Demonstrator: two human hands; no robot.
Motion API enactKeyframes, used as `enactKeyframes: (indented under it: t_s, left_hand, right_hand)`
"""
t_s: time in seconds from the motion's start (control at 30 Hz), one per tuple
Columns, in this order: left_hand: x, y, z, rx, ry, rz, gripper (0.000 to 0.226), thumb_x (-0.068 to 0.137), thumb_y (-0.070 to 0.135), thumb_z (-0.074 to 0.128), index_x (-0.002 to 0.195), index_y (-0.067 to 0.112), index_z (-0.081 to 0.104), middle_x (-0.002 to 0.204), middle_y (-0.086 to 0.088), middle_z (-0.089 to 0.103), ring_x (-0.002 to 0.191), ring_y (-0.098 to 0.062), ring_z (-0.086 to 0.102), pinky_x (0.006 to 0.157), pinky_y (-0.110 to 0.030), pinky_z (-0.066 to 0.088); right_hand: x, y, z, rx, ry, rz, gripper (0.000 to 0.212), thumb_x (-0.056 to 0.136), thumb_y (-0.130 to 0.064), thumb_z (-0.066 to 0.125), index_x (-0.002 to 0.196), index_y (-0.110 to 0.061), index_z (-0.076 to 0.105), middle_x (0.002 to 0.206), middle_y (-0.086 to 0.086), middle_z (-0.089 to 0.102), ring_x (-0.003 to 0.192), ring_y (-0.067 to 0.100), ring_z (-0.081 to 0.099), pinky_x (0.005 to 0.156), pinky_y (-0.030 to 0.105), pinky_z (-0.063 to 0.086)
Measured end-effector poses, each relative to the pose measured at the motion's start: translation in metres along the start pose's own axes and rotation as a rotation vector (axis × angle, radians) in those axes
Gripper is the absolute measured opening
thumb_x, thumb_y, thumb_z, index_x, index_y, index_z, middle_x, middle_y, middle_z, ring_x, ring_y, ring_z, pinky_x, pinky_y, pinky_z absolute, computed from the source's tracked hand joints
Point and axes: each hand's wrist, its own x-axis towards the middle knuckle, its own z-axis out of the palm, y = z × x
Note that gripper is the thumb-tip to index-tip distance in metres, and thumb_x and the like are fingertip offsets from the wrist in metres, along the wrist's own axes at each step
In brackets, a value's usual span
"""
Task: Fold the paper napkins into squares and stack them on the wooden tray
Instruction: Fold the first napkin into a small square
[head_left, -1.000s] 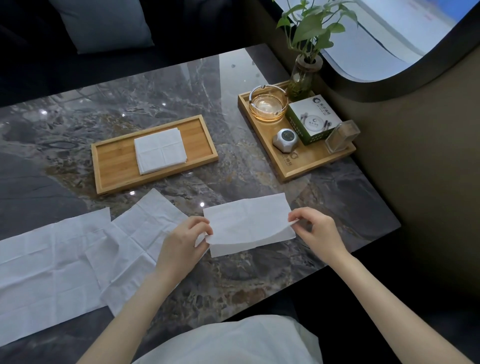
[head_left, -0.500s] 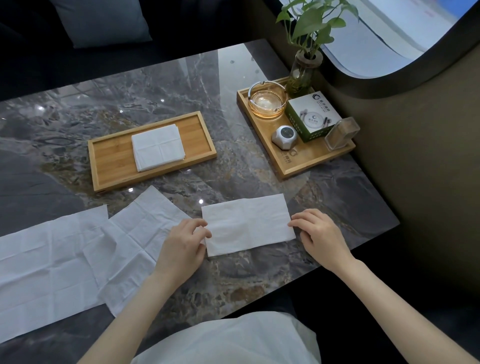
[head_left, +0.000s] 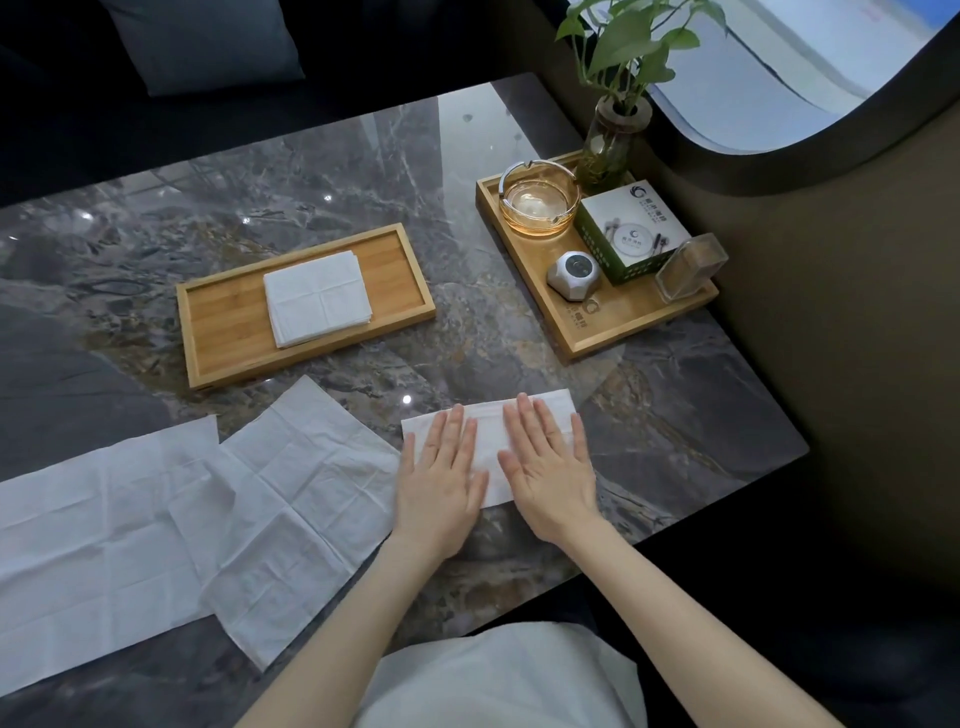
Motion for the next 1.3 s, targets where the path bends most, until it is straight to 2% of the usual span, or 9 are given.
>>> enactKeyframes:
  t_s: [0.1,0.17,0.33,0.47,0.57,0.9,1.03,1.13,1.3]
  left_hand:
    - [-0.006,-0.016,-0.001,0.064,0.015,-0.058,0.065,0.087,0.050,0.020,0.137,0.011,0.034,0.145,-0.007,0.038,0.132,-0.025,0.038,0.106,-0.045,0.014]
    - [-0.011,-0.027,-0.001,0.087,-0.009,-0.077,0.066,0.090,0.053,0.015,0.135,0.010,0.037,0.141,-0.008,0.044,0.129,-0.026,0.043,0.102,-0.046,0.014]
    - [-0.015,-0.031,0.000,0.032,0.024,-0.057,0.070,0.086,0.056,0.018,0.140,0.012,0.016,0.150,-0.006,0.028,0.135,-0.021,0.015,0.105,-0.044,0.002]
    - [-0.014,-0.028,0.000,0.020,0.027,-0.071,0.074,0.080,0.059,0.007,0.139,0.017,-0.001,0.151,0.001,0.001,0.136,-0.014,-0.004,0.106,-0.044,-0.008]
    - [-0.013,-0.028,-0.004,0.033,-0.020,-0.073,0.076,0.072,0.062,-0.007,0.135,0.021,-0.019,0.145,0.007,-0.022,0.133,-0.009,-0.022,0.105,-0.042,-0.019]
    - [-0.012,-0.024,-0.014,0.044,-0.144,-0.094,0.077,0.069,0.060,-0.013,0.134,0.019,-0.024,0.154,0.001,-0.017,0.139,-0.012,-0.019,0.111,-0.046,-0.015]
    - [-0.006,-0.013,-0.036,0.157,-0.251,-0.113,0.072,0.089,0.053,0.014,0.144,0.011,-0.006,0.156,-0.005,-0.009,0.142,-0.019,-0.012,0.113,-0.050,-0.005]
    - [0.012,0.004,-0.060,0.108,-0.122,-0.075,0.053,0.091,0.040,0.035,0.134,0.009,0.036,0.144,-0.012,0.034,0.137,-0.026,0.021,0.110,-0.048,0.017]
    - [0.060,0.037,-0.070,-0.231,0.097,0.290,0.024,0.089,0.019,0.052,0.110,0.015,0.062,0.107,-0.009,0.061,0.105,-0.027,0.050,0.081,-0.036,0.041]
  right_hand:
    - [-0.002,0.026,-0.004,-0.070,0.013,0.095,0.062,0.084,-0.053,-0.016,0.139,-0.026,-0.017,0.151,-0.008,-0.014,0.134,0.005,-0.021,0.099,0.033,-0.034]
    - [-0.004,0.040,-0.009,-0.089,0.025,0.141,0.064,0.083,-0.050,-0.013,0.142,-0.025,-0.014,0.155,-0.007,-0.008,0.133,0.004,-0.020,0.097,0.033,-0.036]
    - [-0.006,0.020,-0.013,-0.104,0.079,0.158,0.066,0.084,-0.048,-0.016,0.142,-0.017,-0.012,0.153,-0.002,-0.012,0.136,0.011,-0.022,0.100,0.037,-0.034]
    - [-0.027,-0.028,0.008,-0.065,0.106,-0.056,0.062,0.096,-0.045,0.000,0.143,-0.014,0.024,0.151,0.002,0.024,0.142,0.017,0.010,0.111,0.044,-0.007]
    - [-0.040,-0.024,0.019,-0.045,0.066,-0.063,0.060,0.097,-0.047,0.005,0.141,-0.016,0.031,0.148,-0.002,0.032,0.141,0.008,0.003,0.111,0.042,-0.004]
    - [-0.058,0.045,0.003,-0.076,0.083,0.146,0.061,0.095,-0.048,0.000,0.144,-0.019,0.023,0.150,-0.004,0.024,0.139,0.013,0.009,0.110,0.040,-0.014]
    - [-0.053,0.037,0.000,0.084,0.218,0.195,0.064,0.092,-0.050,0.001,0.143,-0.022,0.029,0.150,-0.009,0.018,0.141,0.011,0.007,0.107,0.036,-0.022]
    - [-0.051,0.025,-0.007,0.256,0.506,0.311,0.047,0.093,-0.035,0.025,0.113,-0.015,0.063,0.120,0.000,0.064,0.118,0.021,0.051,0.108,0.040,0.005]
    - [-0.048,0.018,-0.004,0.316,0.634,0.488,0.026,0.087,-0.032,0.047,0.089,-0.016,0.067,0.086,0.000,0.069,0.085,0.023,0.060,0.084,0.032,0.023]
